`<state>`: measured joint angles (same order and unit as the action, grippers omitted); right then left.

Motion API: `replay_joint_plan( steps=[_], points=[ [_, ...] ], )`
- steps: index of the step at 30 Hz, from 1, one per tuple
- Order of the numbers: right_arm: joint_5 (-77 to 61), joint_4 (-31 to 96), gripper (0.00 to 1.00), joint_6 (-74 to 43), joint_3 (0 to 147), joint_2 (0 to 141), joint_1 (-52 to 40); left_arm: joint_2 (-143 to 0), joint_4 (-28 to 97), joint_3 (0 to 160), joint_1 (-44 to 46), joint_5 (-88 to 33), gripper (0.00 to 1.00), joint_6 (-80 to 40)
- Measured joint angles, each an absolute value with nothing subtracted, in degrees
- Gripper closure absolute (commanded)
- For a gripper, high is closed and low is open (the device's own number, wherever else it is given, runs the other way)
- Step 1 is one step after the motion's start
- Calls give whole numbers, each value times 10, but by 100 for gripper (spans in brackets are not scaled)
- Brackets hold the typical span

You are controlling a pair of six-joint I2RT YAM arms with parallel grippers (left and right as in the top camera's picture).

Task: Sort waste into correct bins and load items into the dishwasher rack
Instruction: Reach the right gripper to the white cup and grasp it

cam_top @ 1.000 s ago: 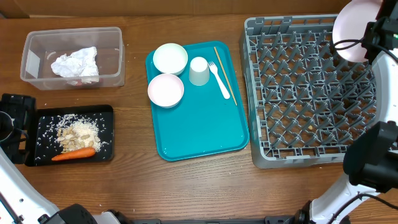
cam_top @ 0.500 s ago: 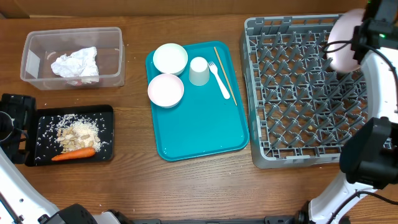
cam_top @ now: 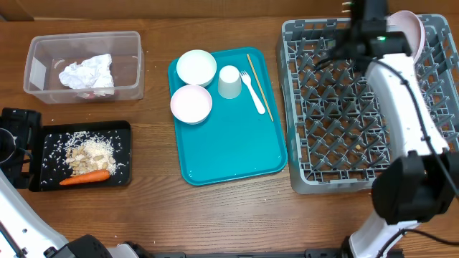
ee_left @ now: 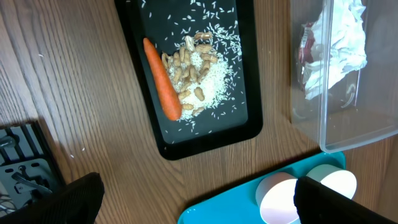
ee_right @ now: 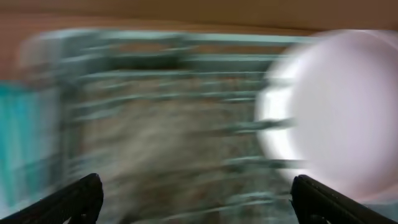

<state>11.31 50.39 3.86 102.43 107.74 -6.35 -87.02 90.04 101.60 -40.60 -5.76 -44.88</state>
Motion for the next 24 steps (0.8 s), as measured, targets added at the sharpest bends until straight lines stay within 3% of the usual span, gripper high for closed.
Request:
replay_joint_plan(
  steps=[2,4,8,14,24],
  points=[
    [-61,525,0,34,1024,1072,-124,-870,900,1016,-406,-57,0,-449],
    [-146,512,0,32,1024,1074,-160,-870,900,1016,-406,-57,0,-449],
    [-211,453,0,30,1024,1089,-232,-870,900,1016,-406,-57,0,-449],
    [-105,382,0,-1,1023,1165,-313,-870,900,1016,-406,-57,0,-449],
    [8,305,0,-30,1022,1224,-308,-870,900,1016,-406,-57,0,-449]
  ],
)
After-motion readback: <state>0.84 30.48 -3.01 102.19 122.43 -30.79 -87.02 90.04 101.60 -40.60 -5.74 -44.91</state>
